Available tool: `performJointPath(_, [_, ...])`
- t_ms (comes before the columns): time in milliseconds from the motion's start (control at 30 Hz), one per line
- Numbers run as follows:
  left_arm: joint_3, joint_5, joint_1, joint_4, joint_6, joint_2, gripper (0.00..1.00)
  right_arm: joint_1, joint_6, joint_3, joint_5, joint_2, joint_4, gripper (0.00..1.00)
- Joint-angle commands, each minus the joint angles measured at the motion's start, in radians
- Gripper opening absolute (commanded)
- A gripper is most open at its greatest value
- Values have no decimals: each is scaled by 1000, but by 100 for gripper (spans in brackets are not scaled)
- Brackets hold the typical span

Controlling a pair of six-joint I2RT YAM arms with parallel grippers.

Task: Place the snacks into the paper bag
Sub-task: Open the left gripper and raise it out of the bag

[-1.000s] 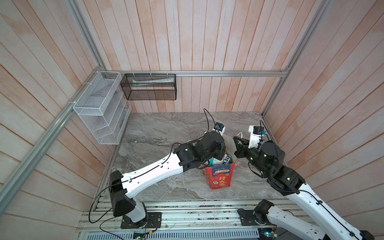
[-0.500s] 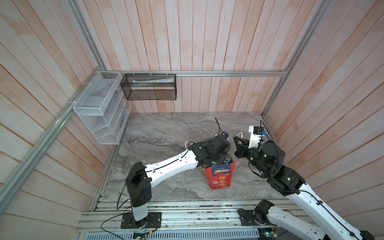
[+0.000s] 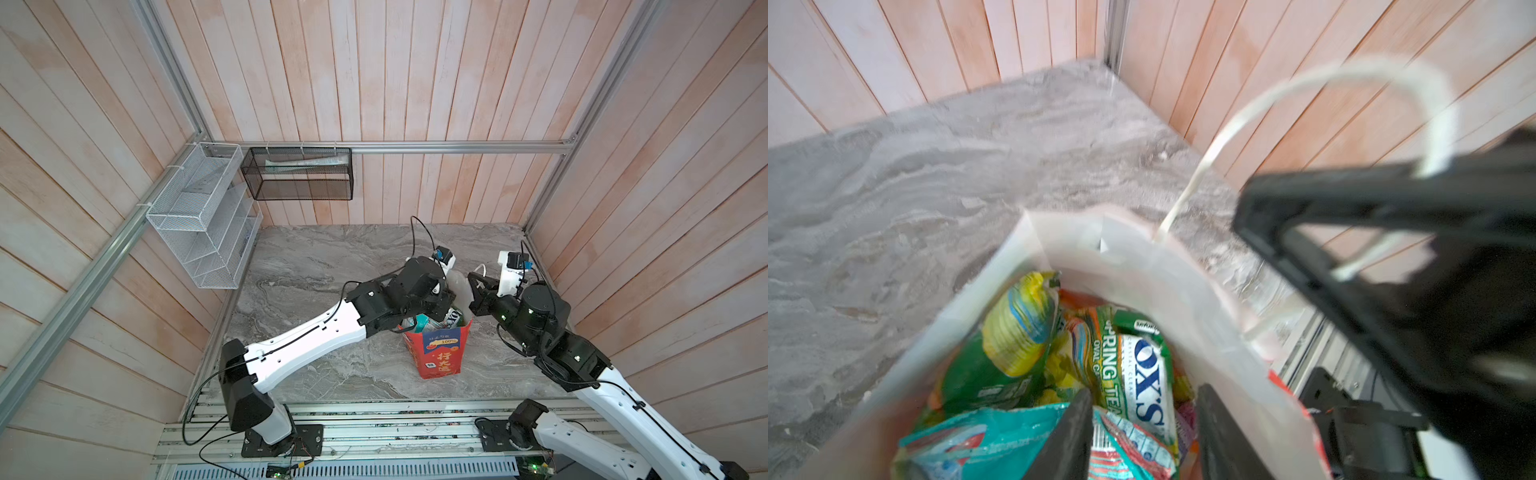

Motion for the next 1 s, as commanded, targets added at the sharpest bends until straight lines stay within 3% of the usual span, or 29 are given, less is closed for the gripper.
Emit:
performJointPath(0, [-9,-75,2,48,-13,-99,51,7,-9,-3,18,-11,38,0])
performJointPath(300, [-195,-244,6,93,-8,-337,77,7,-11,-4,20,3,41,0])
performJointPath(433, [-266,-303,12,73,-43,-409,85,7,-9,-4,17,2,41,0])
performJointPath(567, [-391,-338,42,116,-78,-501,100,6,-9,-3,16,3,42,0])
performJointPath(700, [-463,-261,131,133,-108,-531,100,7,-9,-3,15,6,42,0])
performJointPath(967, [-522,-180,149,178,-129,-456,100,8,-9,-3,10,-1,40,0])
